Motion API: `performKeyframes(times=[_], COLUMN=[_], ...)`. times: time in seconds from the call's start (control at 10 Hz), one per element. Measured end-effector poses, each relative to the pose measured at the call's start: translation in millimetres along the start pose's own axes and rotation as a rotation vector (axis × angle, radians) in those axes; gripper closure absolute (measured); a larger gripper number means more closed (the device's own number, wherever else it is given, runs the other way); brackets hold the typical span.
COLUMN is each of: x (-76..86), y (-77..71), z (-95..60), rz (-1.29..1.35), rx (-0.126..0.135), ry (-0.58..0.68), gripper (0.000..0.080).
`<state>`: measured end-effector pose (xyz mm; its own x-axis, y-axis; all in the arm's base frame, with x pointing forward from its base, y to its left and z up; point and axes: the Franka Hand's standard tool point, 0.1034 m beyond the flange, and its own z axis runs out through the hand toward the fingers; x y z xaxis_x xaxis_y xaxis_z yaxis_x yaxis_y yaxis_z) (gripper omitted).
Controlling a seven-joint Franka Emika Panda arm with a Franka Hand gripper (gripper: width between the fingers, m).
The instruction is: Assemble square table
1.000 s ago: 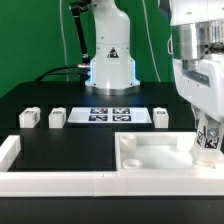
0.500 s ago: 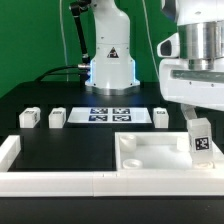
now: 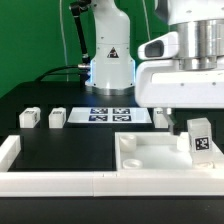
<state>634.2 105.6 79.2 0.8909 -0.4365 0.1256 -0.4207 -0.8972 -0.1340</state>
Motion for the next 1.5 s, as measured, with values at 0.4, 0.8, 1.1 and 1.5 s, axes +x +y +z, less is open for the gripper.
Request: performKeyframes(times=[0.4,0.8,1.1,1.5], x=[-0.4,-1.0,-6.6,-9.5], y=[-0.7,2.0,4.4,9.0], z=[0.8,1.9,2.6,3.5], rz=[0.085,0.359,0.830,1.320], rx=[0.005,0.005,-0.011,0.007], ry=[0.006,0.001,-0.025,-0.078], gripper=[0.0239,0.0512,0.0512,0.0509])
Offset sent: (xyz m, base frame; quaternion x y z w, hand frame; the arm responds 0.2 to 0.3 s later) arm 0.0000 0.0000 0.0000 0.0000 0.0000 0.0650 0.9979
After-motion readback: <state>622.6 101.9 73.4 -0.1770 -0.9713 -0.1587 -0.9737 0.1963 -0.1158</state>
